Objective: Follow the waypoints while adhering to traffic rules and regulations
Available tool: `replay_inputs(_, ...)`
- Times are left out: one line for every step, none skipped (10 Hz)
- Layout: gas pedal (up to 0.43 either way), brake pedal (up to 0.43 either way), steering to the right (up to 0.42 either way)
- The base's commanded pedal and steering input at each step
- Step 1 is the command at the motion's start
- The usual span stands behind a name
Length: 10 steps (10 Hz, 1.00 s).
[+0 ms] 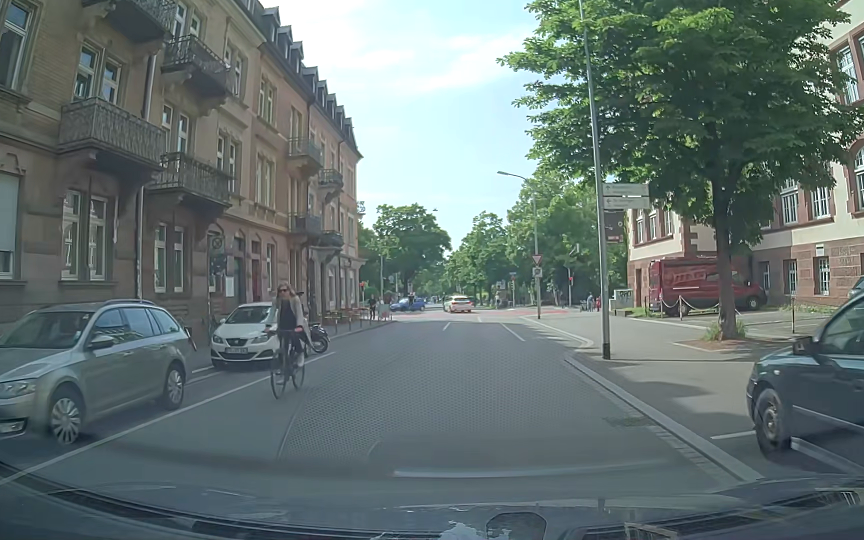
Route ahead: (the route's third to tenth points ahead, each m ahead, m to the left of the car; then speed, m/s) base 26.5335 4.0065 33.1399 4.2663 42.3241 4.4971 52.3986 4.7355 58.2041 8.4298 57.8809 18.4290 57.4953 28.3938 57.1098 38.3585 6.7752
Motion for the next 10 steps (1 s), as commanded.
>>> replay_inputs(0.039,0.000,-0.001)
replay_inputs(0.039,0.000,0.000)
replay_inputs(0.039,0.000,0.001)
replay_inputs(0.000,0.000,0.000)
replay_inputs(0.000,0.000,0.000)
replay_inputs(0.000,0.000,0.000)
replay_inputs(0.000,0.000,0.000)
replay_inputs(0.000,0.000,0.000)
replay_inputs(0.000,0.037,0.000)
replay_inputs(0.000,0.073,-0.001)
